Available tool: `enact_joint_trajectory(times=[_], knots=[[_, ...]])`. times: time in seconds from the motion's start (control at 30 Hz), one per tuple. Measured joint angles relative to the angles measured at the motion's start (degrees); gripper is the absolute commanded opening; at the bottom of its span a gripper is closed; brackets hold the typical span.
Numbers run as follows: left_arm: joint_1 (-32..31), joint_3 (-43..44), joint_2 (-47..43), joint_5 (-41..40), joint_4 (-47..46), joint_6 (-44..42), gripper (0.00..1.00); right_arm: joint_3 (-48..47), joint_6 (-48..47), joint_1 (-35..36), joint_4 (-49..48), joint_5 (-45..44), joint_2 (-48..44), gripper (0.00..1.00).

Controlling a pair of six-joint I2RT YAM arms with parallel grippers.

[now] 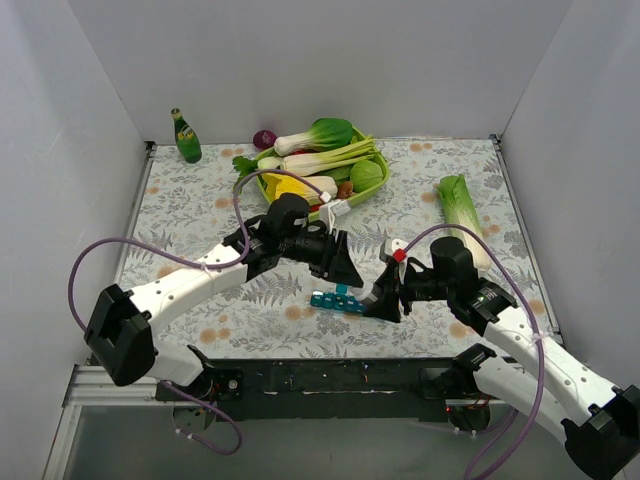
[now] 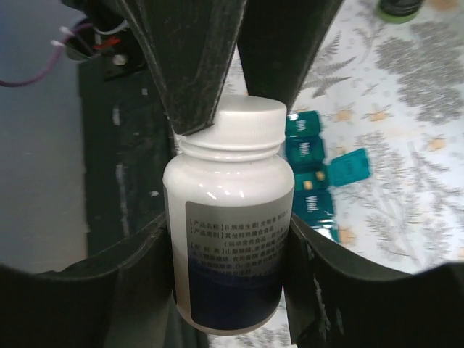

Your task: Sort the pills into containers

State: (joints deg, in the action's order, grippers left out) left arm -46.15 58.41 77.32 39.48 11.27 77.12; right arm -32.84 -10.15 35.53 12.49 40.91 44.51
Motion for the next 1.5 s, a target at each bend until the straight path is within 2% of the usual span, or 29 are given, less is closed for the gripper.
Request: enact_joint_trajectory(times=[0.1,0.13,0.2,0.27,0.33,0.37,0.47,0.53,0.67,0.77,0.9,1.0,1.2,1.27,1.43,1.5], knots=[[0.20,5.46,3.87,6.82,7.13,-11.93,0.13,1.38,6.23,-0.72,-0.98,4.81,0.35,0.01],[0.20,6.58,4.37,8.35,8.98,-15.56,0.21,2.08,8.55,-0.87,-2.23,6.40,0.37,0.01],[0.02,7.78,4.31,10.38,11.58,-21.51,0.26,3.69,13.31,-1.01,-6.32,9.68,0.50,0.01],[-0.28,8.26,3.65,11.34,12.96,-25.53,0.39,5.07,17.27,-1.20,-10.19,12.28,0.61,0.01],[-0.52,8.52,2.89,11.63,13.44,-27.65,0.56,6.19,21.11,-1.62,-14.08,14.64,0.63,0.01],[-0.57,8.61,2.43,11.43,13.31,-27.93,0.61,6.49,22.49,-1.81,-15.58,15.41,0.63,0.01],[-0.37,8.15,0.76,9.99,11.02,-26.91,0.98,6.45,24.74,-2.21,-19.93,16.17,0.52,0.01],[0.55,6.32,-1.70,8.92,7.82,-24.37,0.98,6.36,24.65,-2.45,-20.81,16.26,0.46,0.01],[6.73,1.03,-10.05,6.10,0.83,-16.39,0.98,4.81,20.11,-2.78,-17.90,15.58,0.24,0.01],[10.80,-1.01,-15.93,3.74,-2.16,-10.56,0.98,1.90,12.90,-2.86,-13.38,13.09,-0.48,0.01],[11.52,-0.92,-19.30,-0.39,-2.73,0.07,0.98,-2.71,1.20,-2.84,-6.75,4.46,-0.98,0.01],[11.43,0.04,-17.29,-2.64,0.17,9.77,0.98,-4.72,-7.98,-2.82,-3.65,-4.52,-0.70,0.01],[6.75,1.31,-9.73,-11.39,5.60,18.10,0.93,-5.31,-20.52,-1.97,-0.74,-17.38,0.72,0.01],[4.79,3.58,-6.91,-14.32,7.26,19.47,0.92,-5.31,-23.04,-1.62,-0.04,-19.58,0.76,0.01],[0.87,6.12,-1.42,-19.32,7.91,22.01,0.78,-5.31,-25.31,-1.38,0.68,-21.49,0.76,0.01],[-0.33,6.25,0.22,-20.61,7.80,22.60,0.76,-5.31,-25.81,-1.38,0.81,-21.70,0.76,0.01]])
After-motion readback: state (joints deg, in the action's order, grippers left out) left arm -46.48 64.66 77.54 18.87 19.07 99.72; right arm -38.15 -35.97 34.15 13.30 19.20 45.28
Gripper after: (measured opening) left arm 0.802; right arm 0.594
